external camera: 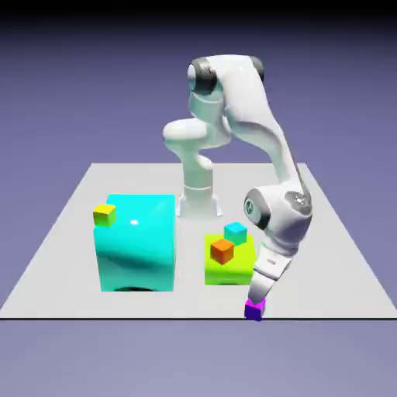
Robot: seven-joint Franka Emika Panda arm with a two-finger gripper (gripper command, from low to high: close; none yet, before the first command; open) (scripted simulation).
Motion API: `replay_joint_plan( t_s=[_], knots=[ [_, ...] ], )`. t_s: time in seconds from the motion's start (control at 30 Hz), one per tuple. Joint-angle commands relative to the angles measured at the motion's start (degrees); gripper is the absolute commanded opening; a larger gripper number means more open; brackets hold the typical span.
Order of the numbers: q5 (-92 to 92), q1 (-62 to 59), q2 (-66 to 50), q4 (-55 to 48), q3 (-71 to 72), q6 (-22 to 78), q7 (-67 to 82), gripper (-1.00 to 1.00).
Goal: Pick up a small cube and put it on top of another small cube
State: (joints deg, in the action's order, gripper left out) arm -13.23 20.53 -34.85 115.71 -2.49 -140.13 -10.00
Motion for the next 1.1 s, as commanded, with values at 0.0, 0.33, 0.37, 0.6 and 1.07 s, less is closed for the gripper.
replay_joint_plan(
  t_s=[0.0,0.33,0.37,0.6,1.07],
  knots=[
    [-0.21,-0.06,-1.46,0.00,-0.17,-1.47,-0.19,0.00],
    [4.22,-4.43,15.14,6.20,3.05,9.80,-8.02,-1.00],
    [5.00,-5.52,17.22,7.64,3.60,10.63,-10.08,-1.00],
    [10.44,-13.13,31.75,17.74,7.41,16.42,-24.46,-1.00],
    [13.26,-18.03,36.30,28.24,9.86,11.38,-34.39,1.00]
  ],
)
